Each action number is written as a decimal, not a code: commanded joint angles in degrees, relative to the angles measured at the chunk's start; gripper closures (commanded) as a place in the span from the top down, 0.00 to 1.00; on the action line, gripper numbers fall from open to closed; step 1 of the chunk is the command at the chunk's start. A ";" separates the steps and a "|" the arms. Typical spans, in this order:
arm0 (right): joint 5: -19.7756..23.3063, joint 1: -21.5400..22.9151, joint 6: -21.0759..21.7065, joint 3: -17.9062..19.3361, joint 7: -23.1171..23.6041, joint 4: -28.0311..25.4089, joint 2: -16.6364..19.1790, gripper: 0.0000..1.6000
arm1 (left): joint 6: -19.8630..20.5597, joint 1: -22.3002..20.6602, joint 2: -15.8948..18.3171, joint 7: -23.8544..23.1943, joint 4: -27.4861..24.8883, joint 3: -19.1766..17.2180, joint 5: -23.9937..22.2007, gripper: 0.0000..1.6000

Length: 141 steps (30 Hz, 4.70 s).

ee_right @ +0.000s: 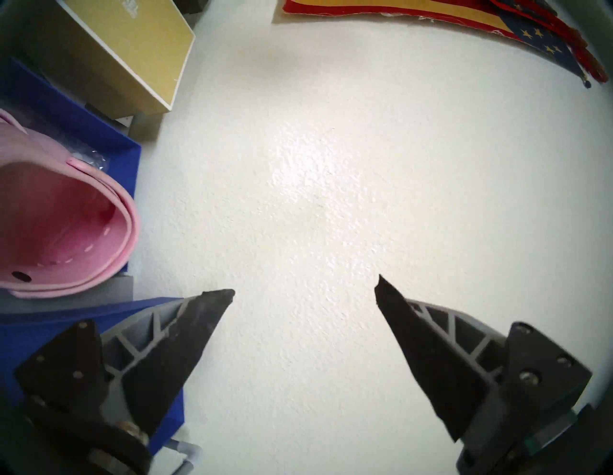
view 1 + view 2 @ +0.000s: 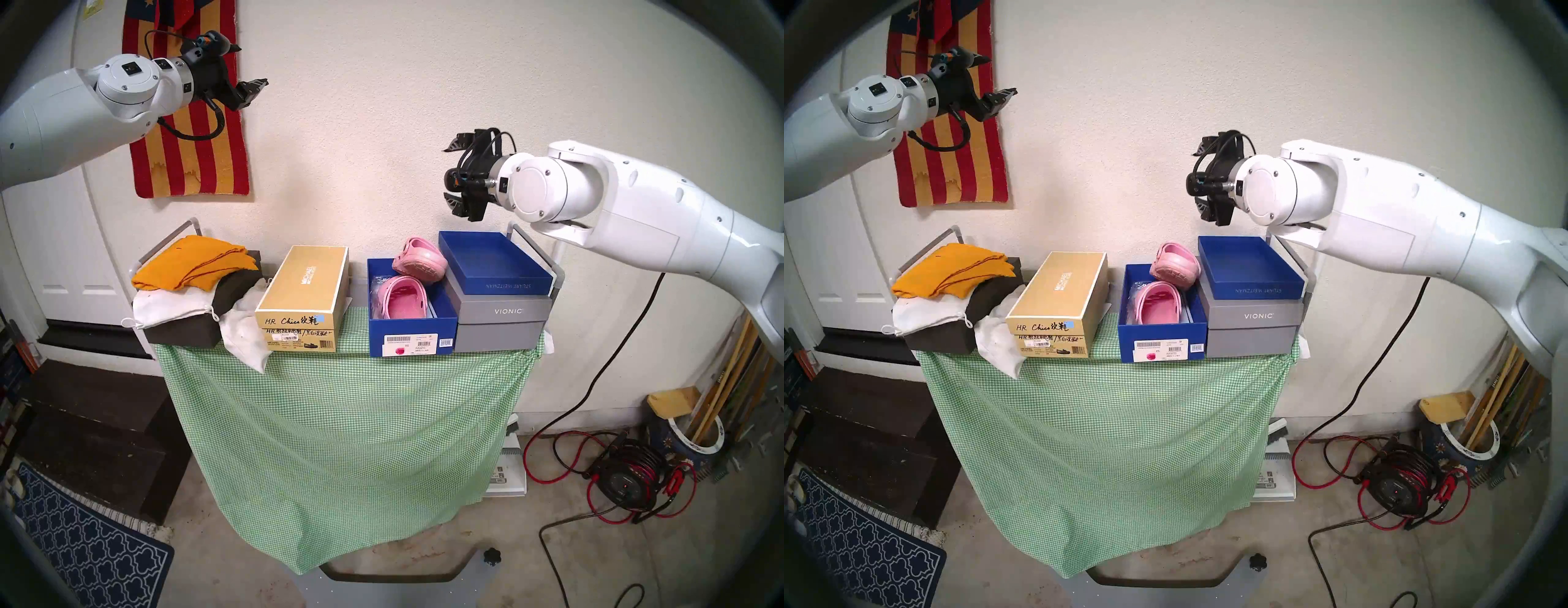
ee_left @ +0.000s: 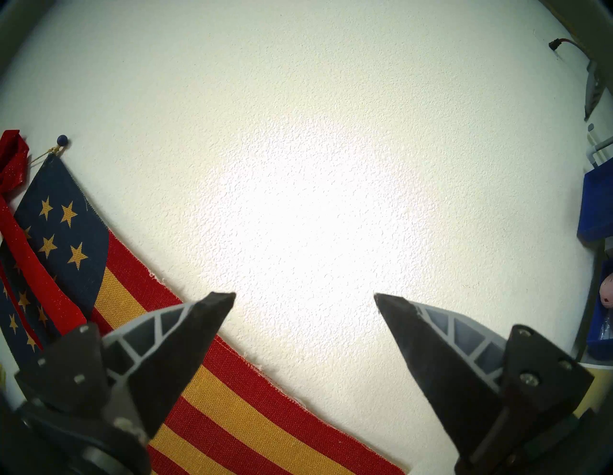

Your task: Take shoe out of the box

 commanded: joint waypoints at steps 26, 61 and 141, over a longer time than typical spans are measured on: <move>10.96 -1.11 -24.23 1.50 22.70 32.56 -18.66 1.00 | -0.01 -0.03 -0.09 -0.02 -0.05 0.02 0.12 1.00; 12.16 -4.97 -39.74 -0.07 37.20 57.80 -31.64 1.00 | 0.00 -0.03 -0.09 -0.02 -0.06 0.02 0.14 1.00; -17.18 13.61 -34.50 -10.84 25.75 25.06 -15.60 0.00 | -0.01 -0.03 -0.09 -0.03 -0.05 0.02 0.09 1.00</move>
